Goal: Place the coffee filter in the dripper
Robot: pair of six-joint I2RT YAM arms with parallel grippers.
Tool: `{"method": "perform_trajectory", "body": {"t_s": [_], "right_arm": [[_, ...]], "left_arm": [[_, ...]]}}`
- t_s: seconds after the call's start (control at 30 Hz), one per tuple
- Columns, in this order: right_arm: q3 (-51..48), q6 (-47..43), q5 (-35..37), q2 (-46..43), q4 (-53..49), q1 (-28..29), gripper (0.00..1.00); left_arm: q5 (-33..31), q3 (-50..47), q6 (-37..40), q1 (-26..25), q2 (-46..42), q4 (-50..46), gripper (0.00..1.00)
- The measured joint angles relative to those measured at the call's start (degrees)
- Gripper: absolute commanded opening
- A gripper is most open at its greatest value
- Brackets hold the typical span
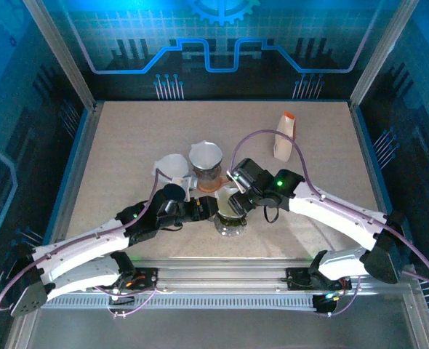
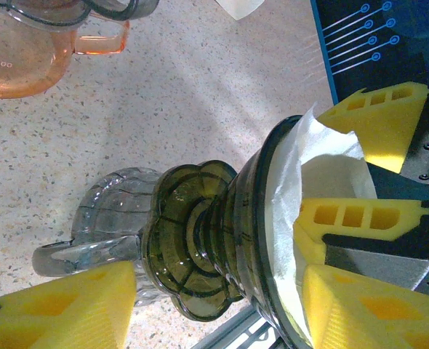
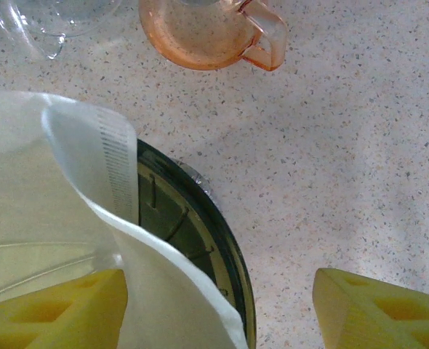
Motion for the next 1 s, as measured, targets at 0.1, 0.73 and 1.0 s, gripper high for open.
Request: {"method": "perform_trajectory", "body": {"t_s": [0.1, 0.73, 1.0], "right_arm": [[0.00, 0.00, -0.04, 0.00, 0.11, 0.00, 0.70], [0.70, 0.00, -1.53, 6.71, 0.22, -0.02, 0.69], [1.27, 0.02, -2.38, 7.58, 0.24, -0.04, 0.69]], "left_arm": [[0.00, 0.00, 0.00, 0.00, -0.35, 0.00, 0.63], [0.00, -0.11, 0.00, 0.00, -1.22, -0.61, 0.63], [0.00, -0.11, 0.00, 0.00, -1.22, -0.59, 0.67]]}}
